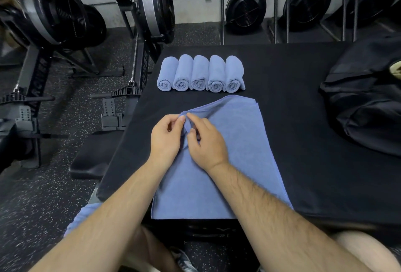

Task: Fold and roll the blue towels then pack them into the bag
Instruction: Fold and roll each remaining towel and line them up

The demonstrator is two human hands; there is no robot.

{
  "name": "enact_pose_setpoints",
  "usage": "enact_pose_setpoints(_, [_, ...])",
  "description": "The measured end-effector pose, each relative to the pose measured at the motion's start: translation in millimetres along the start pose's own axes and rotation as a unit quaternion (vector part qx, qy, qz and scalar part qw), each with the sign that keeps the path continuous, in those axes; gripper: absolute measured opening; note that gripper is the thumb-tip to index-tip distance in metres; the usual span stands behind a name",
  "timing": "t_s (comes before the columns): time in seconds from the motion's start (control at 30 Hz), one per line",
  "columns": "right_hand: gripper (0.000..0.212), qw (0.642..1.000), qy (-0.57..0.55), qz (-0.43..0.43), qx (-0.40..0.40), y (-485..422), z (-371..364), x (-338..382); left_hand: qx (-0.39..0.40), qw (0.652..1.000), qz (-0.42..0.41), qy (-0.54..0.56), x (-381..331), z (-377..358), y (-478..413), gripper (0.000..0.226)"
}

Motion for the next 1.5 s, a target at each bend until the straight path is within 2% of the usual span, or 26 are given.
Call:
enact_pose_setpoints(0.13, [0.045, 0.998, 0.028, -0.038, 0.03, -10, 0, -5, -0.012, 1.0, -0.001, -0.024, 11, -1, -6, 0.011])
enact_pose_setpoints(0.23, [0.045, 0.992, 0.102, -0.051, 0.051, -22, 13, -16, -0.017, 0.999, 0.018, -0.046, 15, -4, -13, 0.013])
enact_pose_setpoints(0.33, [0.041, 0.974, 0.206, -0.082, 0.053, -39, 44, -41, -0.022, 0.991, 0.037, -0.124, 18, -12, -23, 0.019])
enact_pose_setpoints(0.47, [0.031, 0.948, 0.273, -0.16, 0.027, -56, 89, -77, -0.02, 0.977, 0.033, -0.211, 13, -20, -41, 0.021])
enact_pose_setpoints(0.6, [0.045, 0.924, 0.3, -0.236, 0.026, -67, 120, -96, -0.033, 0.976, -0.001, -0.216, 15, -22, -37, 0.019])
enact_pose_setpoints(0.73, [0.049, 0.96, 0.172, -0.218, 0.021, -77, 120, -98, -0.038, 0.984, -0.032, -0.173, 12, -22, -32, 0.013])
enact_pose_setpoints(0.8, [0.05, 0.969, 0.094, -0.23, -0.001, -76, 118, -95, -0.043, 0.99, -0.031, -0.134, 11, -21, -30, 0.008])
enact_pose_setpoints(0.87, [0.043, 0.969, 0.024, -0.245, -0.029, -72, 119, -88, -0.048, 0.993, -0.037, -0.102, 7, -20, -26, 0.013])
enact_pose_setpoints(0.97, [0.035, 0.965, -0.074, -0.244, -0.063, -62, 125, -71, -0.048, 0.984, -0.107, -0.136, -2, -20, -20, 0.013])
enact_pose_setpoints(1.07, [0.041, 0.962, -0.118, -0.232, -0.084, -44, 128, -44, -0.012, 0.978, -0.141, -0.152, -13, -24, -6, 0.025])
enact_pose_setpoints(1.13, [0.044, 0.95, -0.16, -0.242, -0.115, -27, 125, -25, -0.009, 0.983, -0.136, -0.121, -26, -31, 11, 0.029])
enact_pose_setpoints(1.2, [0.037, 0.932, -0.218, -0.255, -0.133, -5, 118, -4, 0.0, 0.988, -0.132, -0.079, -41, -40, 30, 0.025])
enact_pose_setpoints(1.33, [0.025, 0.897, -0.311, -0.289, -0.123, 43, 98, 28, 0.046, 0.994, -0.093, -0.02, -56, -45, 70, 0.02])
enact_pose_setpoints(1.5, [0.018, 0.908, -0.312, -0.268, -0.079, 74, 102, 47, 0.045, 0.995, -0.062, 0.06, -63, -28, 111, 0.027])
Point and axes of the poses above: each hand's wrist, its own y-axis away from the middle knuckle, its own z-axis out of the back of the hand, x = y × z, the point moved 2 cm from there along -y, towards the middle knuckle, and after that the axes turned 1 degree about x, right-handed, at the moved point
